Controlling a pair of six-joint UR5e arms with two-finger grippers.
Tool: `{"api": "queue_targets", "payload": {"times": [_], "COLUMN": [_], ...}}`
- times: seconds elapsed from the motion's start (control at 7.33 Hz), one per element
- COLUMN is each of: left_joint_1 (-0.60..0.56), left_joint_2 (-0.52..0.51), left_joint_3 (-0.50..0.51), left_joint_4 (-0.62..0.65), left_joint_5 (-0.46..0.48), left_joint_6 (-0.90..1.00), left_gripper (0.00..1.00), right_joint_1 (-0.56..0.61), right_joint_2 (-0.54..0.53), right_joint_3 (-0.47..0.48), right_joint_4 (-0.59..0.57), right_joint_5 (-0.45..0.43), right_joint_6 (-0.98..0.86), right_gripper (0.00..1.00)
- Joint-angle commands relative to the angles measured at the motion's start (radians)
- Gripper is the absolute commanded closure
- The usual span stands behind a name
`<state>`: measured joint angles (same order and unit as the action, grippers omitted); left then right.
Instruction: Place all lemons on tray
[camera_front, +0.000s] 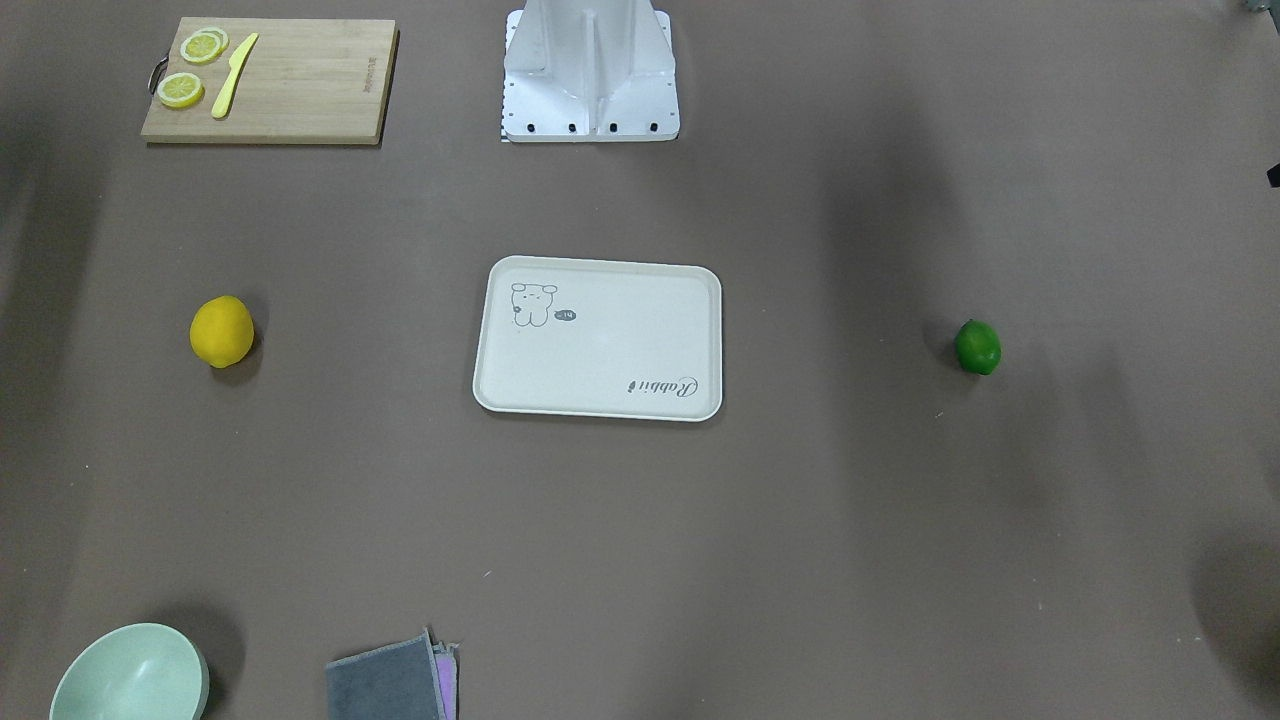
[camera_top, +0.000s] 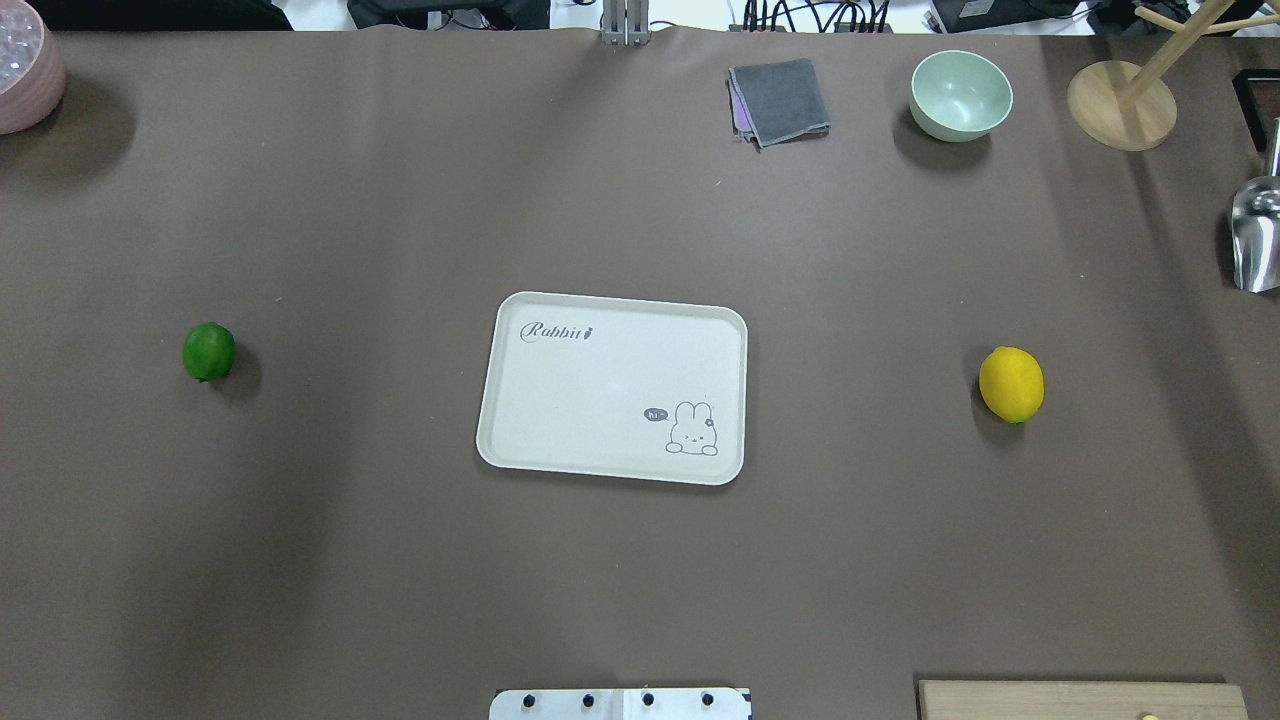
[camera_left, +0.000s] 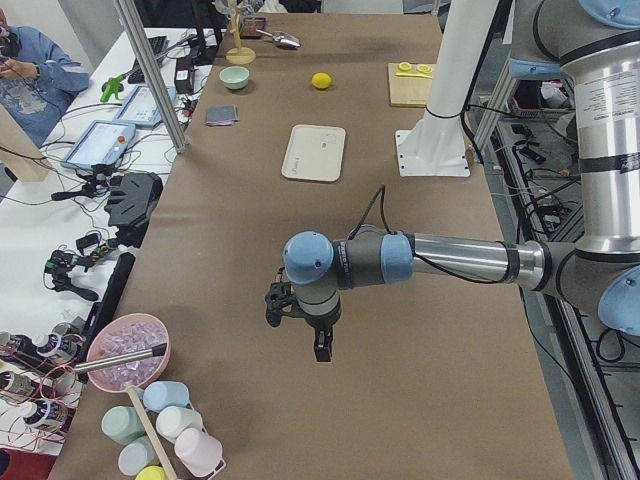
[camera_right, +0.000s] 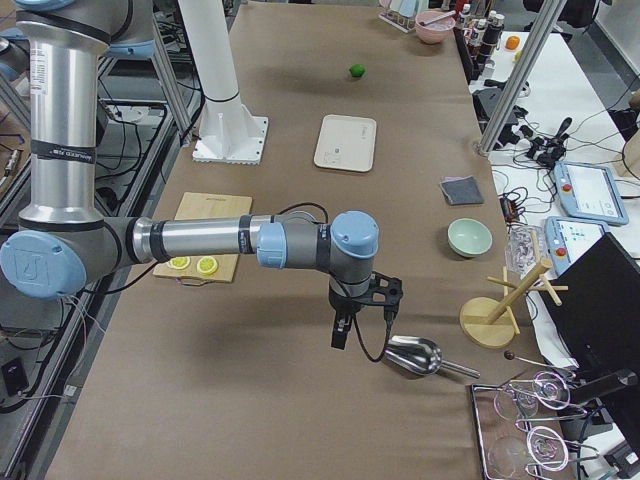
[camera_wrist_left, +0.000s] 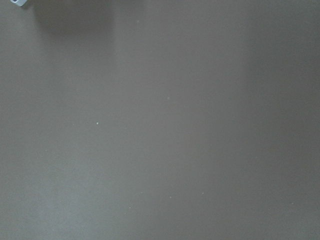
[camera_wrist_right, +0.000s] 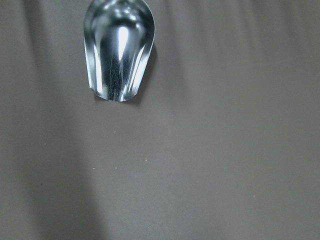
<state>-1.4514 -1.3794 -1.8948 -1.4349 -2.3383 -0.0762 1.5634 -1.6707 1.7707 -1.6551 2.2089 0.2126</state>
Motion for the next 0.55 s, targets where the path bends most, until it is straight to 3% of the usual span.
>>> {"api": "queue_targets", "payload": {"times": [0.0,0.14,0.41], "left_joint_1": [0.217,0.305,0.325], "left_joint_2": [-0.039,-0.132,-0.275], "left_joint_3": [-0.023,-0.006,0.101], "left_joint_4": [-0.181,-0.186,-0.183], "left_joint_5": [-0.003,0.002,-0.001], "left_joint_6": [-0.371,-0.507,-0.597], "left_gripper": [0.02,0.02,0.03], "right_joint_1": [0.001,0.000,-0.054], "right_joint_2": [-0.012,-0.015,0.000], "right_joint_3": [0.013,0.006,0.016], "right_joint_4": [0.000,0.000,0.002], "right_joint_5": [0.008,0.009,0.011], "right_joint_6": [0.007,0.005,0.013], "right_gripper": [0.00,0.00,0.00]}}
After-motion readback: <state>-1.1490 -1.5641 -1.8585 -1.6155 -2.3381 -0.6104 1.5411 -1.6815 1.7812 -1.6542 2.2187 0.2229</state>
